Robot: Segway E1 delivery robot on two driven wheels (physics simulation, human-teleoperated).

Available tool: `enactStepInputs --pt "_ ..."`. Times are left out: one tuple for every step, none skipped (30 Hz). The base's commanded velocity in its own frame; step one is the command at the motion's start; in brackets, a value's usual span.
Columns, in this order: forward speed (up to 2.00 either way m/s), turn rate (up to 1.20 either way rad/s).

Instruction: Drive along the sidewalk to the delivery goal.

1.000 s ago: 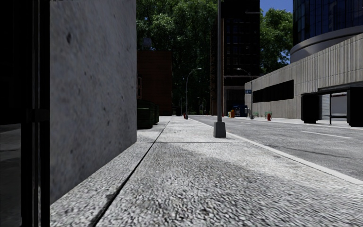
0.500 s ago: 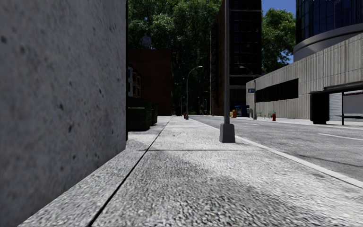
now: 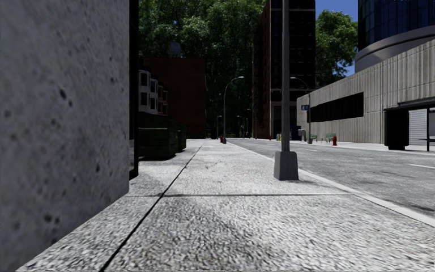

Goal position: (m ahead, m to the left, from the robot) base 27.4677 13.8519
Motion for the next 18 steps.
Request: enactStepInputs --pt "2.0 0.0" --pt "2.0 0.0" --pt "2.0 0.0" --pt "2.0 0.0" --pt "2.0 0.0" --pt "2.0 0.0" --pt "2.0 0.0" --pt "2.0 0.0" --pt "2.0 0.0" --pt "2.0 0.0" --pt "2.0 0.0" --pt "2.0 0.0" --pt "2.0 0.0" --pt "2.0 0.0" --pt "2.0 0.0" --pt "2.0 0.0" --pt "2.0 0.0" --pt "2.0 0.0"
